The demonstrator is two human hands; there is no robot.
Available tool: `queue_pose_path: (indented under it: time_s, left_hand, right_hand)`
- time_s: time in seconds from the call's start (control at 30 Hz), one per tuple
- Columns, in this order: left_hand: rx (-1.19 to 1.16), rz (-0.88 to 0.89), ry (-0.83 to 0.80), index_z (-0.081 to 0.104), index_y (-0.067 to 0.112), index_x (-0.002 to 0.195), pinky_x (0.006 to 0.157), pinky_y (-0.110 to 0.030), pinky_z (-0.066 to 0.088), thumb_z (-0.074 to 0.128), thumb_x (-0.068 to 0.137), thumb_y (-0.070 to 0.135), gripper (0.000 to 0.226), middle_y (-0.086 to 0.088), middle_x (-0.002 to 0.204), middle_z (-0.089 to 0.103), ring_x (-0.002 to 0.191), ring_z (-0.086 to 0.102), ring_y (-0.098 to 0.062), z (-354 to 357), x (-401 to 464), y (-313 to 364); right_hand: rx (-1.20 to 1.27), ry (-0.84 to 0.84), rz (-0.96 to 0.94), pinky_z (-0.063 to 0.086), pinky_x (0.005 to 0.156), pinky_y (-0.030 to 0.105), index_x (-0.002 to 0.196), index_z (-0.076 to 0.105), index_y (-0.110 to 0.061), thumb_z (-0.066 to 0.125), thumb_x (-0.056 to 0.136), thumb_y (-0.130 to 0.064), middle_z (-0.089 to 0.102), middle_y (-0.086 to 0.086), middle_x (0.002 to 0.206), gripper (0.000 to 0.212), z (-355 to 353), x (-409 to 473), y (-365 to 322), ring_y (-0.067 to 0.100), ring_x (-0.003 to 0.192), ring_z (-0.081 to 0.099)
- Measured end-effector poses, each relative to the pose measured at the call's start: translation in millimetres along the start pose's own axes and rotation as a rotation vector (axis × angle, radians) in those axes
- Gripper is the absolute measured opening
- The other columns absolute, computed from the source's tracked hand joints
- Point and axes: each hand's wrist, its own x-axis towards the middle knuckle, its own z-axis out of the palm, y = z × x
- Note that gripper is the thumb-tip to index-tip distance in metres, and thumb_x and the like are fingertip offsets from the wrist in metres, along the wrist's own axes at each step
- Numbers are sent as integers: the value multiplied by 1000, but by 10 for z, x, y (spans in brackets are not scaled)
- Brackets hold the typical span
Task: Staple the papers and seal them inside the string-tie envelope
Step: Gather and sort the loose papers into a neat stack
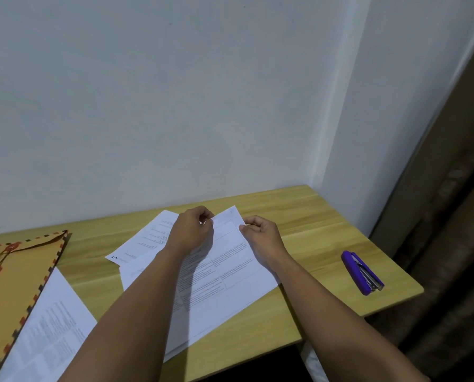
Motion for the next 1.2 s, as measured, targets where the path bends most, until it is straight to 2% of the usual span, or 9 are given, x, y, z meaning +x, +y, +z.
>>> queue_pose_path:
  time_s: [0.2, 0.37, 0.77, 0.87, 1.07, 1.13, 1.2]
  left_hand:
    - [3, -24, 14, 66, 29, 84, 80, -39, 57, 59, 89, 25, 10, 12, 88, 70, 87, 66, -13, 15, -26, -9]
    - [15, -23, 20, 66, 30, 85, 80, -39, 57, 59, 90, 26, 9, 12, 89, 70, 87, 65, -12, 6, -37, -35]
    - [-5, -43, 9, 66, 30, 84, 80, -38, 57, 61, 89, 26, 9, 14, 92, 71, 86, 68, -9, 11, -58, -51]
    - [-16, -40, 8, 66, 31, 82, 82, -39, 56, 60, 88, 26, 10, 12, 96, 70, 92, 66, -9, 5, -62, -62]
    - [-25, -21, -30, 67, 27, 81, 79, -38, 57, 61, 87, 20, 11, 10, 78, 72, 82, 68, -11, -11, -60, -64]
    - [-28, -10, -23, 67, 27, 81, 79, -37, 57, 62, 88, 21, 11, 12, 81, 72, 82, 68, -10, -12, -54, -67]
    - [-25, 0, -13, 67, 29, 84, 78, -36, 57, 62, 89, 21, 11, 12, 85, 72, 84, 68, -10, -15, -53, -69]
  right_hand:
    - [32, -2, 3, 58, 94, 64, 88, 72, -6, 72, 95, 0, 78, 27, 98, 9, -27, -11, 27, 36, 88, 75]
    - [49, -23, 7, 59, 94, 56, 95, 70, -2, 72, 95, 2, 77, 28, 104, 4, -51, -32, -17, 34, 90, 75]
    - [60, -27, 25, 60, 92, 52, 99, 70, -2, 72, 95, 3, 77, 28, 107, 6, -40, -57, -36, 35, 91, 75]
    - [61, -40, 23, 61, 91, 50, 99, 70, -3, 70, 96, 4, 77, 29, 108, 7, -53, -70, -55, 34, 91, 74]
    - [46, -41, 28, 59, 93, 56, 97, 70, -5, 68, 96, 7, 74, 33, 111, 12, -58, -86, -61, 35, 91, 73]
    - [32, -42, 29, 61, 89, 51, 99, 70, -4, 68, 96, 6, 76, 30, 109, 11, -59, -107, -77, 34, 91, 74]
    - [-12, -36, 25, 64, 76, 37, 102, 70, -3, 69, 96, 4, 78, 25, 107, 9, -54, -136, -95, 30, 87, 75]
